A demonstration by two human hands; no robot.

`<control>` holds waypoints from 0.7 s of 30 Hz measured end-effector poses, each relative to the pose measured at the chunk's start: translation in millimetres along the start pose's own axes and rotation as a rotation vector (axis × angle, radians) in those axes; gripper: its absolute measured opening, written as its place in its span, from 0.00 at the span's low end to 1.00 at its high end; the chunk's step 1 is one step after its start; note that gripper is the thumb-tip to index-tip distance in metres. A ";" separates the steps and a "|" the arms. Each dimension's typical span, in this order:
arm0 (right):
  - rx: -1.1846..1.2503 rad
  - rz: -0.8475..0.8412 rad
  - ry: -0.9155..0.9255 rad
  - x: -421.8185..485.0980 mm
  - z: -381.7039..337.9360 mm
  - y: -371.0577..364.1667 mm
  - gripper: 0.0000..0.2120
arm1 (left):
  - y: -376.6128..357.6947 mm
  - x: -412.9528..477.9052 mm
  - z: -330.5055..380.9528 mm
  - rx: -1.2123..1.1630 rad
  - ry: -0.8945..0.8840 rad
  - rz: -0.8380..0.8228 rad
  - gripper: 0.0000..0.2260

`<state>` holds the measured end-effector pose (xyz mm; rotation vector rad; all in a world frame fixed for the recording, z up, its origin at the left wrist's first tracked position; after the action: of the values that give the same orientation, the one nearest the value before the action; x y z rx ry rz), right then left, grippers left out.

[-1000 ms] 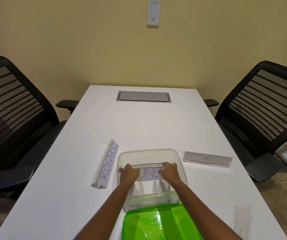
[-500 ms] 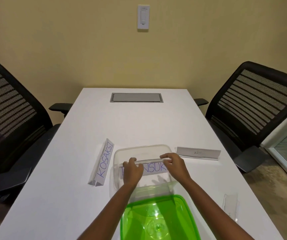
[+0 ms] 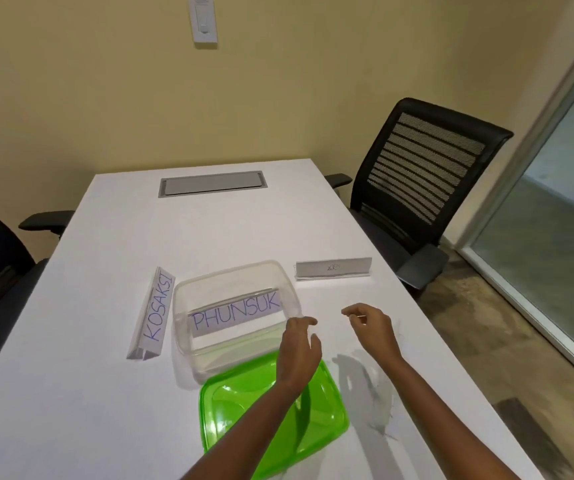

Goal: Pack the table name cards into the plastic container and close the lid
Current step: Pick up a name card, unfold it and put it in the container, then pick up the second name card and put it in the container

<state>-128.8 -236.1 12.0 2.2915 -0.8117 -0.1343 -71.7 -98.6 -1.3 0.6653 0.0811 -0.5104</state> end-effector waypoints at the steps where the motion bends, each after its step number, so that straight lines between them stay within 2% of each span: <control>1: -0.007 0.010 -0.026 -6.2 7.4 4.7 0.12 | -10.0 -2.6 -0.2 0.035 0.010 -0.056 0.15; 5: -0.038 0.043 -0.138 -30.1 37.0 20.3 0.11 | -47.7 -12.8 -1.8 0.130 0.109 -0.284 0.16; 9: -0.042 0.049 -0.280 -52.9 65.6 30.5 0.12 | -77.7 -24.5 -3.3 0.186 0.198 -0.433 0.17; 12: -0.032 0.032 -0.382 -68.8 78.7 32.5 0.17 | -93.9 -32.2 -0.7 0.218 0.213 -0.496 0.18; 15: 0.042 -0.065 -0.504 -79.4 82.9 25.4 0.20 | -107.0 -40.5 1.1 0.221 0.209 -0.543 0.19; 18: 0.086 -0.127 -0.503 -84.2 85.7 16.4 0.14 | -114.2 -45.1 3.0 0.209 0.189 -0.566 0.19; 21: 0.090 -0.120 -0.502 -86.0 85.8 13.9 0.10 | -115.5 -44.4 6.0 0.217 0.182 -0.553 0.19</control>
<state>-231.1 -243.1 -54.6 2.4247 -0.9376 -0.7642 -166.1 -160.5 -52.0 0.9051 0.3921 -0.9987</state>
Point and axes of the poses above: each hand's wrist, its own x-axis towards the middle knuckle, its own y-axis out of the back of the hand, z = x × y, the point moved 2 cm from there along x, towards the middle knuckle, and after that the axes turned 12 degrees about y, right-handed, at the moved point
